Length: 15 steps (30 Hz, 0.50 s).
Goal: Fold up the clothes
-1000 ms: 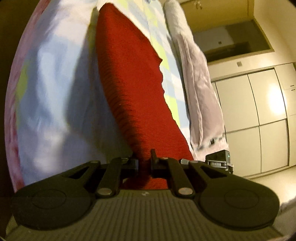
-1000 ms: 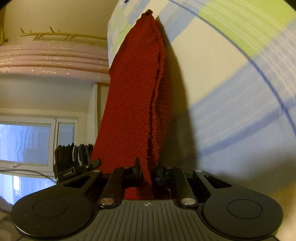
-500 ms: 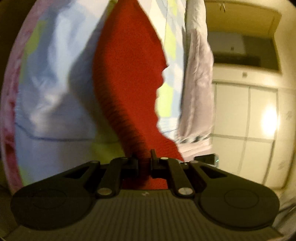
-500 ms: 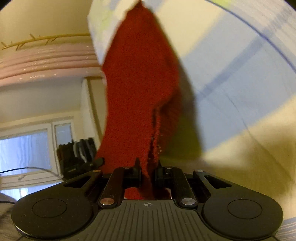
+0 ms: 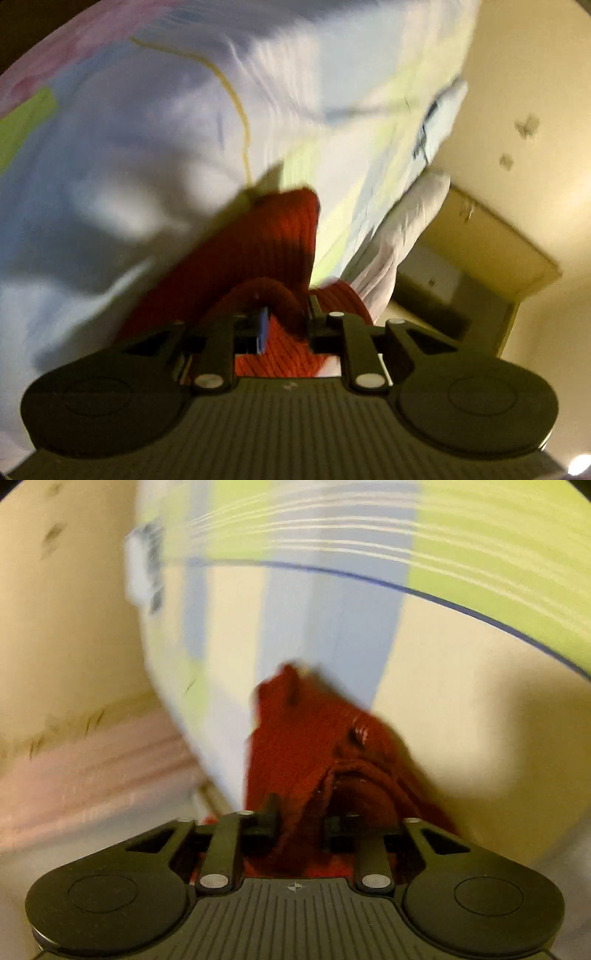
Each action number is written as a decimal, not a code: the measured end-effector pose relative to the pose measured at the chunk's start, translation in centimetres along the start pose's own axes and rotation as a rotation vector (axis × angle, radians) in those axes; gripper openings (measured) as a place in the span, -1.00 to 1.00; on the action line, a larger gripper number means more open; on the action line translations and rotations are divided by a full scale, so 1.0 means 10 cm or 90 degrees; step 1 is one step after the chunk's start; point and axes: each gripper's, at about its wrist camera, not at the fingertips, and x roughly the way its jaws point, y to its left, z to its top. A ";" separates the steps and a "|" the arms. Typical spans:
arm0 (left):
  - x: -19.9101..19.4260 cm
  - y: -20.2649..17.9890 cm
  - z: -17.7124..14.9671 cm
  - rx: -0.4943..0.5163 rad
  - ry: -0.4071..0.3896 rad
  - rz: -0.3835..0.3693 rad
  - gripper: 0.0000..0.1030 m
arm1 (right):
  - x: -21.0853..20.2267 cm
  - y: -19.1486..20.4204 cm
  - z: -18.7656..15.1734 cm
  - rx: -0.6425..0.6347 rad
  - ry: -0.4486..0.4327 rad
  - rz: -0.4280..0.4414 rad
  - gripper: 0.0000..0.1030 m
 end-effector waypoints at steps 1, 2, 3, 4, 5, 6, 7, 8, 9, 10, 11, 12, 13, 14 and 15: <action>0.01 -0.02 0.02 0.006 0.006 -0.002 -0.71 | 0.04 -0.03 0.01 0.014 -0.013 0.021 -0.32; 0.01 -0.04 0.04 0.014 0.013 -0.003 -0.71 | 0.04 -0.03 0.01 0.014 -0.023 0.044 -0.13; -0.04 -0.07 0.04 0.029 0.023 -0.006 -0.70 | 0.04 -0.03 0.01 0.014 -0.033 0.068 0.04; -0.10 -0.10 0.05 0.043 0.029 -0.009 -0.63 | 0.02 -0.03 0.00 0.012 -0.044 0.095 0.17; -0.18 -0.14 0.07 0.054 0.020 -0.019 -0.52 | -0.05 -0.01 -0.01 0.000 -0.061 0.122 0.41; -0.25 -0.18 0.09 0.064 0.011 -0.028 -0.24 | -0.11 0.03 -0.03 -0.019 -0.083 0.141 0.51; -0.33 -0.21 0.11 0.074 0.001 -0.038 -0.08 | -0.17 0.08 -0.05 -0.039 -0.105 0.159 0.53; -0.41 -0.25 0.13 0.084 -0.008 -0.048 -0.07 | -0.24 0.12 -0.05 -0.061 -0.126 0.168 0.55; -0.49 -0.29 0.15 0.094 -0.017 -0.057 -0.07 | -0.32 0.16 -0.05 -0.088 -0.143 0.161 0.56; -0.56 -0.33 0.17 0.104 -0.027 -0.067 -0.07 | -0.40 0.20 -0.04 -0.116 -0.161 0.154 0.56; -0.63 -0.39 0.18 0.123 -0.033 -0.071 -0.07 | -0.44 0.27 -0.07 -0.156 -0.172 0.136 0.55; -0.62 -0.50 0.17 0.182 -0.023 -0.044 -0.07 | -0.44 0.39 -0.14 -0.217 -0.172 0.100 0.55; -0.57 -0.61 0.14 0.250 -0.012 -0.006 -0.07 | -0.42 0.49 -0.21 -0.284 -0.166 0.059 0.55; -0.52 -0.71 0.10 0.318 -0.001 0.032 -0.07 | -0.38 0.55 -0.30 -0.360 -0.152 0.010 0.55; -0.45 -0.77 0.02 0.394 0.007 0.062 -0.07 | -0.34 0.62 -0.39 -0.435 -0.137 -0.040 0.55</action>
